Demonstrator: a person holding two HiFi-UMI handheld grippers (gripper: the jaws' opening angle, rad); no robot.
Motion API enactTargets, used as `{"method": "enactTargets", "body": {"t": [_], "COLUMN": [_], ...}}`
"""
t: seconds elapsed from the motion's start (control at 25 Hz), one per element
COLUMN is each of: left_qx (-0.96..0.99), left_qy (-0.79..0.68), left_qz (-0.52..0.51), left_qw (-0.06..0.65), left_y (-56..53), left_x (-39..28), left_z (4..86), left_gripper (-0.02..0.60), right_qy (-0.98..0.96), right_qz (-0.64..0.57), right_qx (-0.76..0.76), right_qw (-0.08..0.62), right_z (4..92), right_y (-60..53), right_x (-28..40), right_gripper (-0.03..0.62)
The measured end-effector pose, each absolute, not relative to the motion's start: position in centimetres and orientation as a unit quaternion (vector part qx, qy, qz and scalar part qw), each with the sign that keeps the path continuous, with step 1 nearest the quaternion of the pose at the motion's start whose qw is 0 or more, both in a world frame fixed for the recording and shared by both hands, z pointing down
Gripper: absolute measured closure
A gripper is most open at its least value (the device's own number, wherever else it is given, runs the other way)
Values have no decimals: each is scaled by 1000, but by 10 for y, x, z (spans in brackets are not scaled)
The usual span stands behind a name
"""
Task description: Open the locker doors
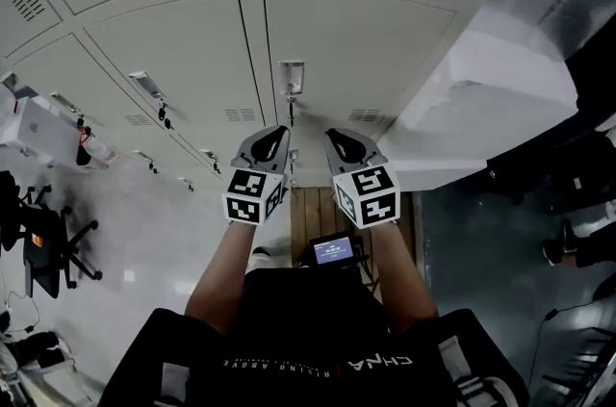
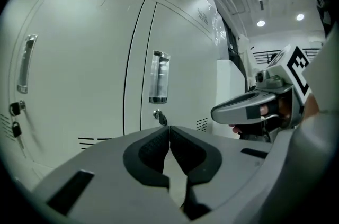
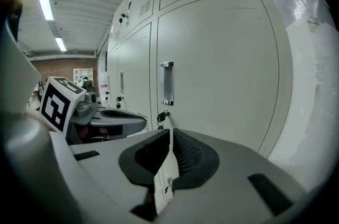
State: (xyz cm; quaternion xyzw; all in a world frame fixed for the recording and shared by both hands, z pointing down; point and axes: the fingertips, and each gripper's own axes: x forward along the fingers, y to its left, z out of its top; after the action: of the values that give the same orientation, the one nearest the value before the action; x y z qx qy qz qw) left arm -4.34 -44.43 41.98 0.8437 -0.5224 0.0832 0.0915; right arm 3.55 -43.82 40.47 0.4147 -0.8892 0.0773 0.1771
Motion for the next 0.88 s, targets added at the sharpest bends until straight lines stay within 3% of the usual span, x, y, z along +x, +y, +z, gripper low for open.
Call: {"method": "enactTargets", "body": {"t": [0.44, 0.56, 0.88], "left_qx": [812, 808, 801], "left_qy": [-573, -579, -588], "left_qz": [76, 72, 102], "left_qw": [75, 77, 52], "left_y": [-464, -472, -484], "left_x": [-43, -41, -30], "left_z": [416, 416, 417], "left_gripper": [559, 465, 472], "right_qy": [-895, -897, -896], "right_qz": [62, 59, 55], "right_qx": [404, 402, 404], "right_qw": [177, 176, 178], "right_z": [401, 398, 396], "right_y": [-441, -440, -440], "right_x": [32, 30, 43], "right_gripper": [551, 551, 551]}}
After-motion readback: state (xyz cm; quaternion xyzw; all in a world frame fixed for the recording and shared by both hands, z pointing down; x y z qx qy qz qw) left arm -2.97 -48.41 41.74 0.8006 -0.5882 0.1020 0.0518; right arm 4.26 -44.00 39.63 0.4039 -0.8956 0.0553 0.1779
